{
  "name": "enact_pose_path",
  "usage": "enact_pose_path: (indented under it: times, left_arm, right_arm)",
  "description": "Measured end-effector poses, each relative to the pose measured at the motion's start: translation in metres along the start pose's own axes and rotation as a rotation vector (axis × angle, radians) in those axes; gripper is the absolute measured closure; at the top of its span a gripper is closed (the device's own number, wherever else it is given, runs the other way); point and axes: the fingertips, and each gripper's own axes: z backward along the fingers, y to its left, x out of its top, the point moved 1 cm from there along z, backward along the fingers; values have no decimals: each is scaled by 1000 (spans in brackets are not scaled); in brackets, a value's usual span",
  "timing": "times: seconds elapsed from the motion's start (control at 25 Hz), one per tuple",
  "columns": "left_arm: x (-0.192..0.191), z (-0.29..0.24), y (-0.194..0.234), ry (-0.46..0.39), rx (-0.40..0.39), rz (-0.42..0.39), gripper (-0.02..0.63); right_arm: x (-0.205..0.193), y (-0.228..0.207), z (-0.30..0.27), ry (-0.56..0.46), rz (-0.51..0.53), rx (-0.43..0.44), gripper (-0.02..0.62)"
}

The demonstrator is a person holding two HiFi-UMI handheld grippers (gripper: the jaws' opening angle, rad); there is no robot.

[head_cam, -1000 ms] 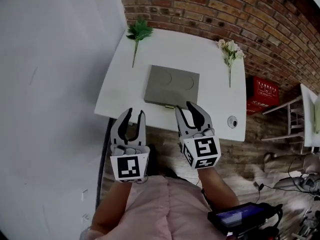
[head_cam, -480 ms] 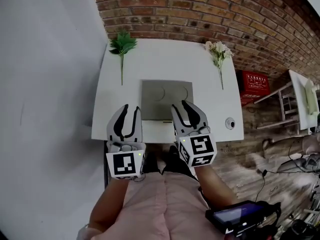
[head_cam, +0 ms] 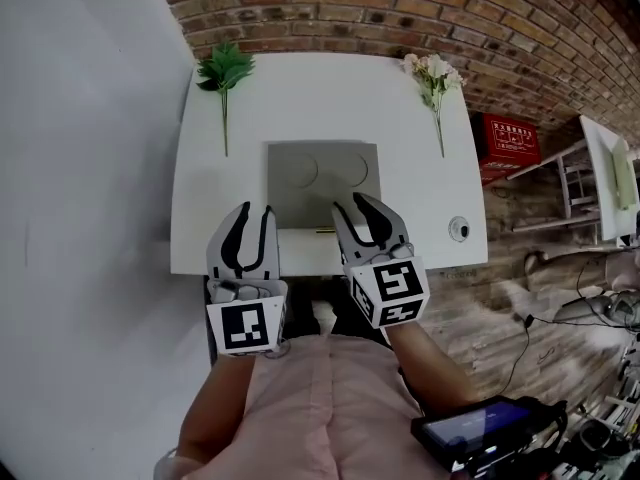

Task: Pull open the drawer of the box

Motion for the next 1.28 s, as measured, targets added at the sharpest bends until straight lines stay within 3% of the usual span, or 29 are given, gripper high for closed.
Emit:
enact_pose_path:
  times: [0.72, 0.92, 1.12, 1.28]
  left_arm:
    - [-88, 2, -13, 157, -51, -17, 500]
    - [-93, -5, -18, 185, -53, -3, 506]
    - [-93, -9, -8, 163, -14, -20, 600]
    - [-99, -12, -9, 180, -8, -12, 600]
  right_arm:
    - [-140, 6, -5, 227, -220, 25, 454]
    - [-153, -3, -8, 269, -272, 45, 451]
    - [-160, -3, -11, 305, -325, 82, 445]
    - [-166, -4, -15, 330, -384, 109, 443]
